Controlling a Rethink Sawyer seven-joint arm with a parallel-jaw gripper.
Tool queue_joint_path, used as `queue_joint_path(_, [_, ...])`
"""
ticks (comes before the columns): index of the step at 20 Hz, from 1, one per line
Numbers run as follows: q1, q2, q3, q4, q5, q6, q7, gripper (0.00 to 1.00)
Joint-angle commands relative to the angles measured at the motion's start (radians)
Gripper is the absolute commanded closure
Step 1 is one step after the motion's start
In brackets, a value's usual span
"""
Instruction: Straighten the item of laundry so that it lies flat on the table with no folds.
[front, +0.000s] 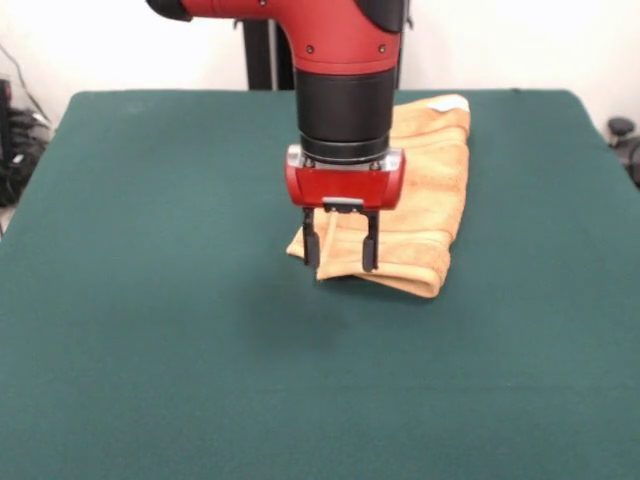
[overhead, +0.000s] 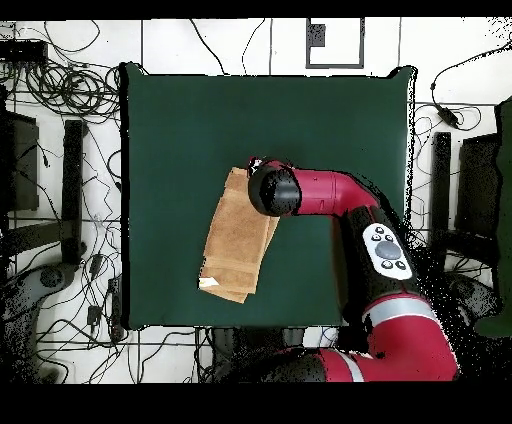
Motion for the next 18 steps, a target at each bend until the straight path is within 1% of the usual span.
queue_joint_path(1, [-0.017, -0.058, 0.137, 0.045, -0.037, 0.168, -0.156, 0.00])
queue_joint_path(4, [-0.029, -0.103, 0.142, 0.096, -0.035, 0.176, -0.149, 0.00])
queue_joint_path(8, [-0.036, -0.126, 0.146, 0.160, -0.049, 0.128, -0.112, 0.00])
queue_joint_path(12, [-0.026, -0.133, 0.131, 0.201, -0.068, 0.070, -0.067, 0.00])
queue_joint_path(18, [-0.026, -0.131, 0.122, 0.226, -0.076, 0.036, -0.046, 0.00])
